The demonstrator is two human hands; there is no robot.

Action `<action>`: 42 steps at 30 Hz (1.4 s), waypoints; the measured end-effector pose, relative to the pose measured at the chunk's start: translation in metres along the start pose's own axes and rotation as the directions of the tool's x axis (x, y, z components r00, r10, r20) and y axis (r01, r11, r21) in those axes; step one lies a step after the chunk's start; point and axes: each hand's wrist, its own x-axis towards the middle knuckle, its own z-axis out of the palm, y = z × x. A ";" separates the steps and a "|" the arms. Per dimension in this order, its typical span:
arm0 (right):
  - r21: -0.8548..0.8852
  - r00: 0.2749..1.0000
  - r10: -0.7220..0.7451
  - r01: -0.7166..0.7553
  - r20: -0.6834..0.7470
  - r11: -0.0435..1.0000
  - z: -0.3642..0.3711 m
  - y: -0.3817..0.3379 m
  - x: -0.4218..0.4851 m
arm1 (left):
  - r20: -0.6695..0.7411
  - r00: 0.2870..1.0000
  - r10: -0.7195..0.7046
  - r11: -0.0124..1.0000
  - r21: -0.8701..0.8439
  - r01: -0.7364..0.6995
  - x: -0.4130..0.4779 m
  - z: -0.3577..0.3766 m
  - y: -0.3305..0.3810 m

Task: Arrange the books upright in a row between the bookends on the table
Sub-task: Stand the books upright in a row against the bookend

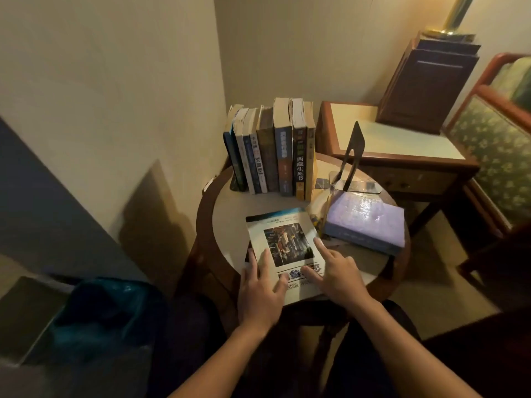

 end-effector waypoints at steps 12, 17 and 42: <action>0.096 1.000 0.013 -0.014 0.011 0.995 0.009 -0.012 -0.032 | 0.023 0.970 -0.243 0.954 -0.173 0.243 -0.032 -0.015 0.019; 0.101 0.998 0.039 -0.043 0.039 0.994 0.011 -0.011 -0.038 | 0.183 0.937 -0.297 0.735 -0.583 0.347 -0.016 -0.032 0.007; -0.148 0.684 -0.596 0.597 -0.421 0.789 -0.061 -0.040 -0.058 | 0.287 0.957 0.029 0.510 -0.828 0.233 0.008 -0.149 0.068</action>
